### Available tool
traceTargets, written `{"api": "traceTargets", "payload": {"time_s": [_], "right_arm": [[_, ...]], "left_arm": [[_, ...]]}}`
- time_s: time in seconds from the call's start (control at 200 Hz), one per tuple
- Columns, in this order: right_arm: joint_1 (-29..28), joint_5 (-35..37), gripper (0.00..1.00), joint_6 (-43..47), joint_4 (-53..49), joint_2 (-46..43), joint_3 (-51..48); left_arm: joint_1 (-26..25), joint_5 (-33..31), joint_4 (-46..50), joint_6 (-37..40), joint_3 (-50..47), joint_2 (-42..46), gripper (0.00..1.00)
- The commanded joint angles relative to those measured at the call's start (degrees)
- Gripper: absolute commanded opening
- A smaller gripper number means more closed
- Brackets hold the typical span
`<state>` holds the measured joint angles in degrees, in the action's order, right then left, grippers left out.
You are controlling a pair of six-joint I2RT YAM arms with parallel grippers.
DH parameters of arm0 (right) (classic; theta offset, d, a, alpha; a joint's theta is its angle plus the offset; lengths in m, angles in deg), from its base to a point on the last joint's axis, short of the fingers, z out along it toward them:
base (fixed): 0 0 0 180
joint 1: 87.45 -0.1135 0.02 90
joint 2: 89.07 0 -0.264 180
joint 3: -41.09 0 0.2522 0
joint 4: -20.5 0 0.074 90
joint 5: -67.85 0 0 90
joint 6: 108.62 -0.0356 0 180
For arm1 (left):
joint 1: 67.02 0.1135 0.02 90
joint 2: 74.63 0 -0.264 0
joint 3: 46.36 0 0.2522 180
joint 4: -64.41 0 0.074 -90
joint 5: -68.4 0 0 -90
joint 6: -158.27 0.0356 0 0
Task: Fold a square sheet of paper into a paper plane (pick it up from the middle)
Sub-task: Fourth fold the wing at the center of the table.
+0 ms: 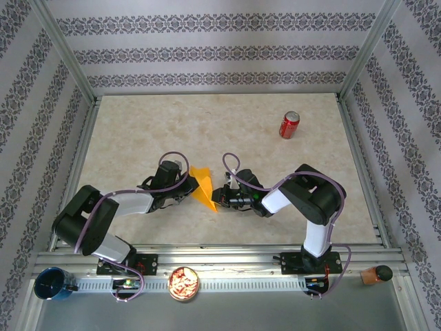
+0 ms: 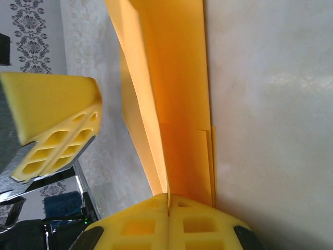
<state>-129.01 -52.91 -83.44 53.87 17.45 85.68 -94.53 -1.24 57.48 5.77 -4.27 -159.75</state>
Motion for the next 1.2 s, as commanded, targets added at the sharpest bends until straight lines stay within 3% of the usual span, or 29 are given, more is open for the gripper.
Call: {"api": "traceTargets", "payload": {"time_s": [0.0, 0.225, 1.194], "right_arm": [[0.52, 0.79, 0.03, -0.29, -2.13, 2.5, -1.03], [0.67, 0.97, 0.03, -0.4, -2.4, 2.88, -1.19], [1.11, 1.14, 0.03, -0.93, -2.48, 2.73, -1.83]], "left_arm": [[0.56, 3.2, -1.16, 3.32, 1.98, -0.04, 0.05], [0.61, 8.18, -6.48, 2.29, 4.82, -5.96, 0.05], [0.58, 6.51, -7.97, 0.27, 5.84, -12.17, 0.04]]}}
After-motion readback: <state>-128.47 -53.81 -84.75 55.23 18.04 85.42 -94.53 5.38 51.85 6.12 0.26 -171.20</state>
